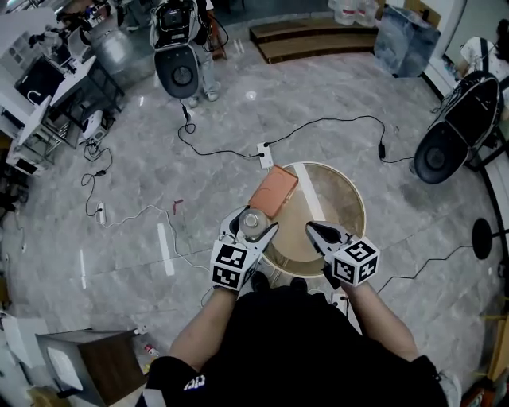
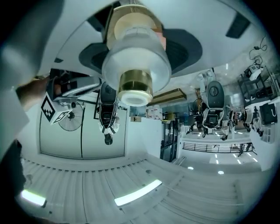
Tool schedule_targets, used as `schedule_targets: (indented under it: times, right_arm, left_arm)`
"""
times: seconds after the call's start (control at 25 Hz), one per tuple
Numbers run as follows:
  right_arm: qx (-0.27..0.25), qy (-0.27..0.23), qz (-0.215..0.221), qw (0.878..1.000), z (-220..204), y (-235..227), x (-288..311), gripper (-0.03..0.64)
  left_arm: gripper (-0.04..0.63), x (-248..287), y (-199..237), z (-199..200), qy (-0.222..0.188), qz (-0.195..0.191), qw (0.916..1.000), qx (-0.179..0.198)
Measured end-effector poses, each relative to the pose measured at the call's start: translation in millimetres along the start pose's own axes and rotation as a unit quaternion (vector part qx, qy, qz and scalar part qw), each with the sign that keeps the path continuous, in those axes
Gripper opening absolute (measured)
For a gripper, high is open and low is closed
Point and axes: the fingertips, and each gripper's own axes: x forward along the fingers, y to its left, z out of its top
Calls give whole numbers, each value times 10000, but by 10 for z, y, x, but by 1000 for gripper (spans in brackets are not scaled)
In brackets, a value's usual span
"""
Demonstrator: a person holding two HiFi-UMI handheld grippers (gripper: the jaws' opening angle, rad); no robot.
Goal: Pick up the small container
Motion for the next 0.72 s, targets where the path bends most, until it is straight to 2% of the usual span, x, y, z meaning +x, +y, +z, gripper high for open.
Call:
schedule_targets:
  times: [0.2, 0.44, 0.72]
  right_arm:
    - [18, -649, -51, 9979, 375, 96, -66, 14]
    - [-568, -790, 182, 9951, 722, 287, -43, 14]
    - [-918, -1225, 380, 9875, 1229, 438, -15, 12]
  left_arm:
    - [345, -252, 207, 264, -152, 28, 9998, 82]
    - [345, -325, 452, 512, -141, 118, 9995, 274]
    - [345, -403, 560, 723, -337, 159, 9992, 151]
